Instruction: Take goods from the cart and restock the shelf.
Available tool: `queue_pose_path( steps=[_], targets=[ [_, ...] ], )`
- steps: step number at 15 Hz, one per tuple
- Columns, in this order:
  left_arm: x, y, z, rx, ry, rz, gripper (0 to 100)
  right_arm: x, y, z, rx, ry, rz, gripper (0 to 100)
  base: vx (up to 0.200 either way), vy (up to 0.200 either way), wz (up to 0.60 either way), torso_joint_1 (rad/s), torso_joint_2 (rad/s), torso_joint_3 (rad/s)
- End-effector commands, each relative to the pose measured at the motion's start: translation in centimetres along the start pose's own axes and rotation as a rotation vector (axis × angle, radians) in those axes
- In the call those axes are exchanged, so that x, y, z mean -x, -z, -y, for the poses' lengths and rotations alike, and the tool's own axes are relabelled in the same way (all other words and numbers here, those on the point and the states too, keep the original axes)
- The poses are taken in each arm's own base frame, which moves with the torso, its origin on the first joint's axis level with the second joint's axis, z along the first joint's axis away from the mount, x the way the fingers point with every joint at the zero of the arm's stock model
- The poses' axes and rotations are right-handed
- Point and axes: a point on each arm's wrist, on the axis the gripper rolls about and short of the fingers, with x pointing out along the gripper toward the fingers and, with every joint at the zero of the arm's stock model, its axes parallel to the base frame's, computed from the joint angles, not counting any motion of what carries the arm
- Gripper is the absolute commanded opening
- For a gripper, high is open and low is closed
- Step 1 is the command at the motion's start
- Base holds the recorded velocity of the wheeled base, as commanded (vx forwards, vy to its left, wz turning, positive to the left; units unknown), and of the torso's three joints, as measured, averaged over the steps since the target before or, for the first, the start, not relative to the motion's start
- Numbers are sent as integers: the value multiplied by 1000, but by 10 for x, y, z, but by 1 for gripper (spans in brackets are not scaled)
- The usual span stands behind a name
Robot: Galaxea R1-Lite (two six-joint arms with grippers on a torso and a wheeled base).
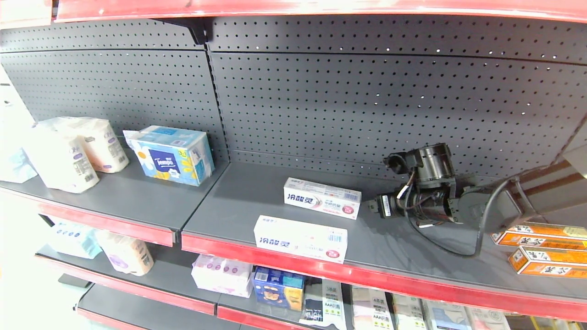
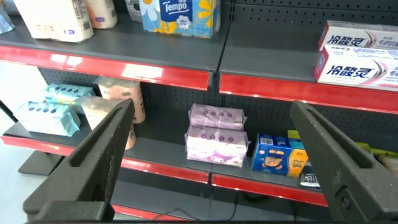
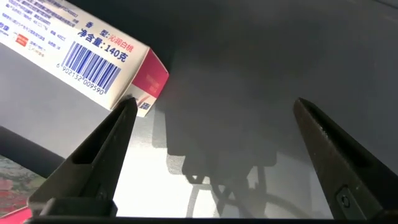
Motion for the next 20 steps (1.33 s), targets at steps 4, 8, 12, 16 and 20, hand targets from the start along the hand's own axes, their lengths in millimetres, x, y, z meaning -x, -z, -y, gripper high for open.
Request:
queue_pose_path(
  steps=[4,8,12,16,20],
  targets=[
    [0,0,0,0,0,-1,100,-1,1,-2,3,-4,-3,100,0,0,0,0,0,0],
    [0,0,0,0,0,0,100,-1,-2,-3,5,-6,6,100,0,0,0,0,0,0],
    [0,0,0,0,0,-1,100,-2,-1,-2,6,-3,3,100,0,0,0,0,0,0],
    [0,0,0,0,0,-1,100,0,2,-1,10,-2,-8,100,0,0,0,0,0,0],
    [0,0,0,0,0,0,100,11,6,-2,46,-41,-13,100,0,0,0,0,0,0]
  ],
)
